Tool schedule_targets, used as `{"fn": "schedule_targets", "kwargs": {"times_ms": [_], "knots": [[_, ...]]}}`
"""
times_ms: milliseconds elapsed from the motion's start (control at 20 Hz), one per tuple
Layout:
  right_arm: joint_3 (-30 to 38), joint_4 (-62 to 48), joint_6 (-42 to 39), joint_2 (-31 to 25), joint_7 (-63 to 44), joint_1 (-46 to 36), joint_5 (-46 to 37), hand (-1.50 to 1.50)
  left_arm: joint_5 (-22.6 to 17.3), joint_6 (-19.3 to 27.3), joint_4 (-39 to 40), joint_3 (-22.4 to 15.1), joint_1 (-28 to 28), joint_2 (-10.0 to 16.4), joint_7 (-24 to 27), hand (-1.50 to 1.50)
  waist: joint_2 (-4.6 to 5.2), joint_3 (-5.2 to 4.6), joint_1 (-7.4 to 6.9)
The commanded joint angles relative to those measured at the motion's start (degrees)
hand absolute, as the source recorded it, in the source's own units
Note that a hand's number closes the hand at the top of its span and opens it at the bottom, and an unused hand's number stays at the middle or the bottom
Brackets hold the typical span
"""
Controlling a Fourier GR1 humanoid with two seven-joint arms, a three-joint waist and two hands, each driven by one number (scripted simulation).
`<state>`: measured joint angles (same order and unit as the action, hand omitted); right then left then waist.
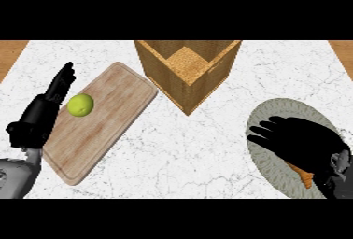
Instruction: Pick the croissant from the placemat and place it in the basket
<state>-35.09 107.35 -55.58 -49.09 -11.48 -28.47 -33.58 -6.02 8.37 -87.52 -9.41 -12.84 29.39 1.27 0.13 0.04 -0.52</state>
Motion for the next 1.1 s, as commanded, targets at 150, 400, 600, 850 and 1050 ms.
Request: {"fn": "schedule_targets", "kwargs": {"times_ms": [150, 400, 600, 850, 1050], "knots": [[-1.6, -6.7, 7.0, -1.0, 9.7, 3.7, -11.2, -1.5, 2.3, -1.6, -4.8, 1.7, 4.5, -0.3, -0.1, 0.0, -0.12, -0.01, -0.09], [-1.5, -9.9, 14.9, 0.2, 14.6, 7.5, -17.4, -1.5, 4.0, -1.3, -3.9, 2.2, 3.0, -3.3, -1.8, 0.0, -0.13, -0.01, 0.24], [0.1, -14.3, 14.0, 4.4, 17.6, 5.2, -20.0, -1.5, 5.5, -2.2, -1.0, 3.2, 0.3, -5.4, -1.4, 0.0, -0.05, -0.03, 0.24], [0.9, -15.9, 19.0, 4.2, 21.3, 9.2, -24.9, -1.5, 1.9, -8.7, 1.1, 9.4, -0.6, -1.9, -0.4, 0.0, -0.08, -0.04, 0.39], [5.2, -15.1, 16.3, 4.0, 24.8, 9.1, -25.5, -1.5, 7.6, -4.3, -7.1, 5.1, 3.7, -6.8, -4.6, 0.0, -0.2, -0.03, 0.27]]}}
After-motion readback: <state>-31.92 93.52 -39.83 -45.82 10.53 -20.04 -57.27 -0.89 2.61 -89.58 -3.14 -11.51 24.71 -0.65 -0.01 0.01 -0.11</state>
